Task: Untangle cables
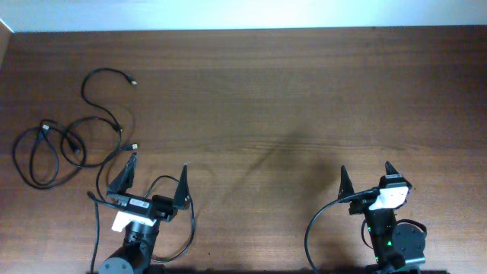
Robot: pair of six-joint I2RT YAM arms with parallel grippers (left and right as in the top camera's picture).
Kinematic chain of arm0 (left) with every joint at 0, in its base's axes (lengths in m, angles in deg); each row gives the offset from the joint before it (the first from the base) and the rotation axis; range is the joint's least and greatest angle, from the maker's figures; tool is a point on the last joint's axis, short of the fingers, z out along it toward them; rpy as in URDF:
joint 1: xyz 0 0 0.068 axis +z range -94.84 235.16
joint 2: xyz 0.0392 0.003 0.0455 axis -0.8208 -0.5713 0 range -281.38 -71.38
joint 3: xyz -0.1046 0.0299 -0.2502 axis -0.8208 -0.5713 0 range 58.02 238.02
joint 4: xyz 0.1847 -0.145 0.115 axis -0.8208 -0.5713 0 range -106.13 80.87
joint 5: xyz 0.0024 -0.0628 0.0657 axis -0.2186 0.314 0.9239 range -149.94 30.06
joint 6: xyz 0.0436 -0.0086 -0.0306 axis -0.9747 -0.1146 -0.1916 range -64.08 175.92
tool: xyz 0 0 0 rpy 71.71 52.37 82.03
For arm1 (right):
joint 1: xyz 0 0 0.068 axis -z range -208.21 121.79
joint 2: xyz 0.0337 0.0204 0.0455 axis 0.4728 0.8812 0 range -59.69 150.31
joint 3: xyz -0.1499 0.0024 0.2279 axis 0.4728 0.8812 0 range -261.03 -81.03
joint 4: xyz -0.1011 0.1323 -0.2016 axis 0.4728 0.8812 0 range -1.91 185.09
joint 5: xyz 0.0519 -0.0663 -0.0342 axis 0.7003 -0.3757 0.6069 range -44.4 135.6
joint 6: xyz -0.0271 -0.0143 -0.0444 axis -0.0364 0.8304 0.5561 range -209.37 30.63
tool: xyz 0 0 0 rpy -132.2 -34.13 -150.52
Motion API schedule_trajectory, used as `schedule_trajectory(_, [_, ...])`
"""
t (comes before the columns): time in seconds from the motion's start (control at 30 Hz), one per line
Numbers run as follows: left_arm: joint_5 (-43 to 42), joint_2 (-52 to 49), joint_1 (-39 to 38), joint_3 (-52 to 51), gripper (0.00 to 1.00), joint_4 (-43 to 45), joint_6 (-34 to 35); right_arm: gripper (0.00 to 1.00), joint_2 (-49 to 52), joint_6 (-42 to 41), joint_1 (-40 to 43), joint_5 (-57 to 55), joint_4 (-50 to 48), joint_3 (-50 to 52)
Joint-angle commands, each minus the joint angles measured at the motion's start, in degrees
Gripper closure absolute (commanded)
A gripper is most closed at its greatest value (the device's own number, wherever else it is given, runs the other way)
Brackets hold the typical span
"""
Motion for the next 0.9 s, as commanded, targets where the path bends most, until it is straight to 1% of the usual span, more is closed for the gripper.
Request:
schedule_trajectory(0.0, [-0.24,0.44,-0.33,-1.7,0.01,-3.78,-3.5,0.02,-0.44,0.37,0.15,0.15,0.37,0.31])
schedule_trajectory(0.07, [-0.2,0.44,-0.33,-1.7,0.01,-11.61,-5.7,0.02,-0.44,0.37,0.15,0.15,0.37,0.31])
schedule_trajectory(0.1, [1.73,0.44,-0.33,-1.7,0.01,-20.31,-5.9,0.02,-0.44,0.37,0.15,0.15,0.37,0.31])
schedule_trajectory(0.13, [3.85,0.48,-0.33,-1.7,0.01,-25.07,-5.9,0.02,-0.44,0.37,0.15,0.15,0.37,0.31])
schedule_trajectory(0.2, [5.64,0.48,-0.44,-1.7,0.01,-25.99,-5.9,0.02,-0.44,0.37,0.15,0.15,0.37,0.31])
schedule_trajectory(0.87, [5.62,0.42,-0.44,-1.7,0.01,-25.94,-5.88,0.02,-0.44,0.37,0.15,0.15,0.37,0.31])
